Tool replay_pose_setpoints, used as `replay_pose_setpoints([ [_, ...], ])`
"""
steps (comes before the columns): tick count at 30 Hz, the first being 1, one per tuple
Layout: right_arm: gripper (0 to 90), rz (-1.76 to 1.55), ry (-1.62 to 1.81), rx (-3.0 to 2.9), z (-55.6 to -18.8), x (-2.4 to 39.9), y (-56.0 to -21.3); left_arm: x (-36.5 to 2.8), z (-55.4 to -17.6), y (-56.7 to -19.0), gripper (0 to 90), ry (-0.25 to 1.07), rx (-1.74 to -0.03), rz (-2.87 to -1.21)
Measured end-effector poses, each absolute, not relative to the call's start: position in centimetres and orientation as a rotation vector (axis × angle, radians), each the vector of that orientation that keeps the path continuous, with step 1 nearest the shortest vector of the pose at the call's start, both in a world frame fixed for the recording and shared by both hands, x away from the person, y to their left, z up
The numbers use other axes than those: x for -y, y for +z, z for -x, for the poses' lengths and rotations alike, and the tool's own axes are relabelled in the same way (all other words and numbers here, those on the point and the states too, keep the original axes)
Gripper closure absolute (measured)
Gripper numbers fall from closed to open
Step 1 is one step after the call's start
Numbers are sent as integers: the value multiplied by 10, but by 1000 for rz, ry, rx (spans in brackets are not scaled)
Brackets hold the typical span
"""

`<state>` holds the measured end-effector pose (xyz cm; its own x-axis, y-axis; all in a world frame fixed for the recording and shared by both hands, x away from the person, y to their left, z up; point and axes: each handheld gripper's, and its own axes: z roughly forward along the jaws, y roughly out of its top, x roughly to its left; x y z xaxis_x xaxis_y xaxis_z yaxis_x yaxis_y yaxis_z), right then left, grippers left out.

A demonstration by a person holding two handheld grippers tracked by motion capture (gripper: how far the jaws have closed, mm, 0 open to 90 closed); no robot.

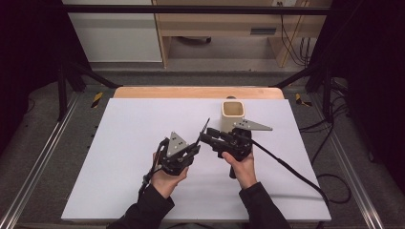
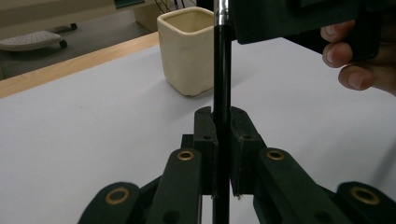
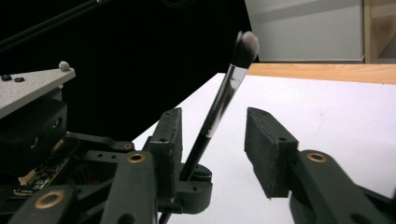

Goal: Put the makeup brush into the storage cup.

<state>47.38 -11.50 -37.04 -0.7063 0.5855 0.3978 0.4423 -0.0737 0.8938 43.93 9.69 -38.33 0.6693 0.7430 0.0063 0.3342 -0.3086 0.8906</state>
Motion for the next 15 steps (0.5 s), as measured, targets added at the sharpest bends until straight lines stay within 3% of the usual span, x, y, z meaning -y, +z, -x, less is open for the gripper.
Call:
replay_pose_setpoints([
  [15, 738, -1164, 1920, -2069, -474, 116, -370, -90, -435, -385, 832, 516, -824, -1912],
])
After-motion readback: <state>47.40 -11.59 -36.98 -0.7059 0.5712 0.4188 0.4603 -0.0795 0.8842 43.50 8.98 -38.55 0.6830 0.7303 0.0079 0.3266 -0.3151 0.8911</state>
